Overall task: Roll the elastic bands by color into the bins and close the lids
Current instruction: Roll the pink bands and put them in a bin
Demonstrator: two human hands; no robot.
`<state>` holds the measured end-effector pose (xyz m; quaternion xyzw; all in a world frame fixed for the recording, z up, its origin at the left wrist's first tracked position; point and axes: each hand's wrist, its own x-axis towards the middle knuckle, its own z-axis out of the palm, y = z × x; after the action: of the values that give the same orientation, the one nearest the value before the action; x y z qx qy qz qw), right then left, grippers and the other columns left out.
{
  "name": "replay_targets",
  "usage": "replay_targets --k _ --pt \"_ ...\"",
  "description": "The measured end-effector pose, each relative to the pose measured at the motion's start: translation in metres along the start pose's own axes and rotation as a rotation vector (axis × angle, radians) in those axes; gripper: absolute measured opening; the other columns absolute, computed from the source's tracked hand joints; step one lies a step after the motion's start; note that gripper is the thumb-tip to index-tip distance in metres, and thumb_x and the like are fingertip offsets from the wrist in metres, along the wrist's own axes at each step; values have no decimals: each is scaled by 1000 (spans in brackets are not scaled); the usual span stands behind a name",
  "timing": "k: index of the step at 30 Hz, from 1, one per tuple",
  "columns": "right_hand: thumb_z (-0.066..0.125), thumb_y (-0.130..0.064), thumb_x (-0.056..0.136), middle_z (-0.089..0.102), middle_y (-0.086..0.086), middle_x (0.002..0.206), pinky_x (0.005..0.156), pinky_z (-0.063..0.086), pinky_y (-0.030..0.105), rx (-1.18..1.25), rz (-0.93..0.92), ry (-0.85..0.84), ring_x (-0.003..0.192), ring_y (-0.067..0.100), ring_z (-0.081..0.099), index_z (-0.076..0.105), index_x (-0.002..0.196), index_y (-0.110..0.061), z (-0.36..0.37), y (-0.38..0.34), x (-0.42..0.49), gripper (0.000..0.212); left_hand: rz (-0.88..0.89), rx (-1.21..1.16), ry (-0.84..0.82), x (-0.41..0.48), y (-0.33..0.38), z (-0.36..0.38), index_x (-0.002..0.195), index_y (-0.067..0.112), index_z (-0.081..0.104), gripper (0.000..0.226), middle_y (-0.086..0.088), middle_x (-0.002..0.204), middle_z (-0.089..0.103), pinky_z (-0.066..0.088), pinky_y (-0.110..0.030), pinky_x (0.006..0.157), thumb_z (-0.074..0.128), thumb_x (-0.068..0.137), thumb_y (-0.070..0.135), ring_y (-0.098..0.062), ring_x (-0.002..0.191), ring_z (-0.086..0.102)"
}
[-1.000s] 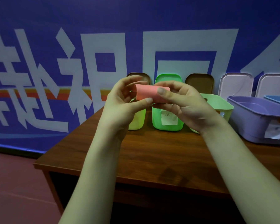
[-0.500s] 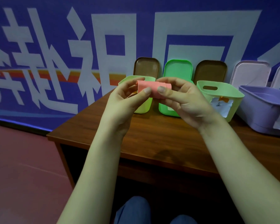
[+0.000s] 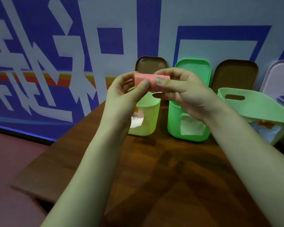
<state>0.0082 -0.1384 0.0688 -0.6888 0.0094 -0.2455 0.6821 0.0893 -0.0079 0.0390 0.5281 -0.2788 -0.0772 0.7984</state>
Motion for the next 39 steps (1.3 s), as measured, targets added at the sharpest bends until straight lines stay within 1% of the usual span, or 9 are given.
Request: replay_targets --k 4,8,13,21,24,28,32,36,39 --pt "63 -6 87 66 6 96 77 57 37 -84 57 35 87 20 68 59 115 1 -10 -12 48 30 -69 0 37 47 5 13 115 9 59 35 -10 112 67 53 -36 94 71 82 11 -23 106 66" --pt "66 -3 82 66 11 101 69 58 29 -30 123 -9 87 22 68 59 115 0 -17 -48 88 34 -153 -46 65 86 42 31 111 9 61 28 -9 105 69 57 -27 79 68 84 7 -21 96 70" --pt "67 -1 80 65 10 105 83 55 34 -4 151 -5 94 22 66 58 120 -1 -19 -112 137 40 -201 -28 80 136 108 50 118 11 59 39 -9 114 67 58 -32 82 72 81 13 -23 102 68" --pt "69 -4 81 70 5 102 86 54 36 24 236 1 95 18 69 60 117 -6 -3 -177 206 38 -206 -30 105 209 174 54 120 4 57 41 -16 116 64 56 -32 85 72 81 6 -27 106 65" --pt "67 0 81 68 8 100 83 54 35 114 280 54 94 21 66 62 110 -6 4 -165 220 30 -265 -33 125 227 165 47 121 2 55 43 -18 118 62 55 -35 88 72 81 4 -30 109 63" --pt "66 4 81 69 9 93 69 55 26 149 379 104 81 19 68 63 104 -5 8 -123 228 25 -398 -31 94 241 127 26 117 2 56 38 -18 118 62 56 -30 81 71 82 2 -30 105 65" --pt "68 5 79 69 14 91 71 53 33 145 525 167 78 25 66 64 99 -5 6 -66 229 23 -513 -19 100 244 72 6 121 0 52 41 -13 98 61 56 -28 71 67 83 -3 -24 82 64" --pt "68 13 76 67 16 85 66 56 32 173 669 304 73 25 66 57 102 1 4 -11 226 31 -612 118 60 239 3 -10 121 -11 49 41 -25 117 59 55 -15 60 66 87 3 -31 94 63" --pt "66 14 76 65 18 82 70 55 31 179 766 386 74 24 65 61 90 5 0 23 221 17 -662 210 13 237 -39 -14 122 -13 49 40 -24 110 61 54 -15 61 63 89 4 -28 92 61"
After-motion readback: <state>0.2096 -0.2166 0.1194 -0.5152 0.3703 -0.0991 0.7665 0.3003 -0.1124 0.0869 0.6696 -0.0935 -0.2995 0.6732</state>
